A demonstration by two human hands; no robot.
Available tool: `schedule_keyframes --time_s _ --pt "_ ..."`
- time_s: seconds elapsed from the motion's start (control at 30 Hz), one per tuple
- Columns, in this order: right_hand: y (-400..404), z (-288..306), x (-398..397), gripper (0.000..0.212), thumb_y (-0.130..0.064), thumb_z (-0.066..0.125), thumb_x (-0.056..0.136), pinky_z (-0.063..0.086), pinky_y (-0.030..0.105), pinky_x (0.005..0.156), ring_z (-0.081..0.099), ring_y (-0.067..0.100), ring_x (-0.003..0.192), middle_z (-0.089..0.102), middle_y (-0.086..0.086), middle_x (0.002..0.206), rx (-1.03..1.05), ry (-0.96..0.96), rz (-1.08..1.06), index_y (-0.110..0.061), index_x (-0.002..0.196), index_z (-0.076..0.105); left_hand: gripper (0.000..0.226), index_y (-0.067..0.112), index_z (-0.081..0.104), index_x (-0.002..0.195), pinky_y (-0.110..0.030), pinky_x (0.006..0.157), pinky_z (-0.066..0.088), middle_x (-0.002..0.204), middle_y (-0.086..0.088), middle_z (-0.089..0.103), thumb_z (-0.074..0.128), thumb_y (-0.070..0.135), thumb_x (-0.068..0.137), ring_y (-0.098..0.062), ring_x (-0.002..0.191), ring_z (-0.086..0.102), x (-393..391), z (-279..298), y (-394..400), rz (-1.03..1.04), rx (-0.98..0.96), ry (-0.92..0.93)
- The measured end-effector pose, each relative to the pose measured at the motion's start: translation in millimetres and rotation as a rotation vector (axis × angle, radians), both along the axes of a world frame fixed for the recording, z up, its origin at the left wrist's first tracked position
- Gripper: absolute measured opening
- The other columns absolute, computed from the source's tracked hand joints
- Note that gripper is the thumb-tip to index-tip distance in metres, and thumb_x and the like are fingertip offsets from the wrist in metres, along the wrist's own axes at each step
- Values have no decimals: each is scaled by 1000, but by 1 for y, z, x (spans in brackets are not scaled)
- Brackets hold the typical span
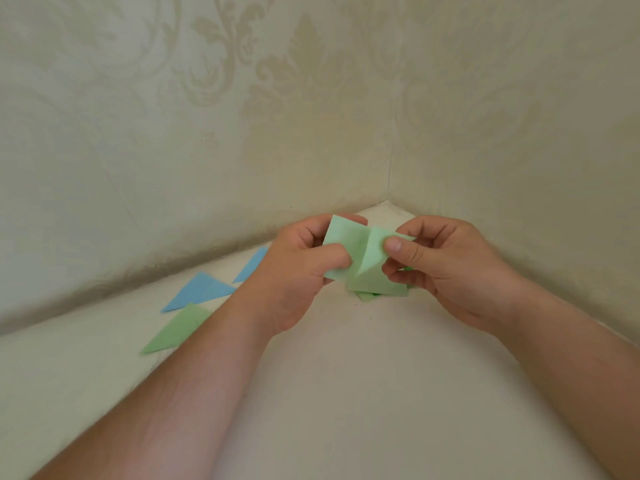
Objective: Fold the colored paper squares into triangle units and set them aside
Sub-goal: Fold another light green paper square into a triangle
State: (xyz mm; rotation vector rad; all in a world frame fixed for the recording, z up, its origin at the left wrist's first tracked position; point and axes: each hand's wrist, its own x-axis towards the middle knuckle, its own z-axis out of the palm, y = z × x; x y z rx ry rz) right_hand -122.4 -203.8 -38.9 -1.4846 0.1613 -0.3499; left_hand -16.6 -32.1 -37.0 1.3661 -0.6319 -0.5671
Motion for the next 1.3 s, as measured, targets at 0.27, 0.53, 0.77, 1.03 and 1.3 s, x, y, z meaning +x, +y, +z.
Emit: schedule_keyframes --time_s 0.27,0.53,0.77,1.03,1.3 --pt "4 2 1 12 -18 84 64 59 31 66 66 19 61 69 10 71 18 -3 -63 -22 69 74 26 22 70 93 -30 63 50 88 -4 64 60 5 76 -20 76 62 -5 1 1 -80 7 -3" --pt "3 0 2 17 2 76 85 58 33 69 62 14 58 65 -2 61 -107 -11 -129 -11 82 67 23 21 70 86 -25 63 48 78 1 67 65 1 94 -14 71 61 -4 -4 -3 48 57 -92" --pt "3 2 0 17 2 74 87 57 35 70 62 15 58 63 -2 60 -86 -22 -123 -12 81 67 15 31 74 86 -44 79 49 88 -30 62 70 17 88 -25 81 61 -5 -5 -6 88 68 -157" --pt "6 3 0 22 2 75 87 57 40 77 66 20 63 68 4 67 -99 -2 -111 -16 76 69 15 30 76 100 -46 76 46 79 -12 52 69 24 88 -29 79 50 0 -10 -6 137 53 -206" --pt "2 2 2 20 2 75 87 53 28 60 63 18 58 65 2 64 -145 5 -196 -15 79 70 22 35 80 97 -67 93 52 84 -15 67 70 25 80 -28 88 62 -4 -11 -7 143 101 -218"
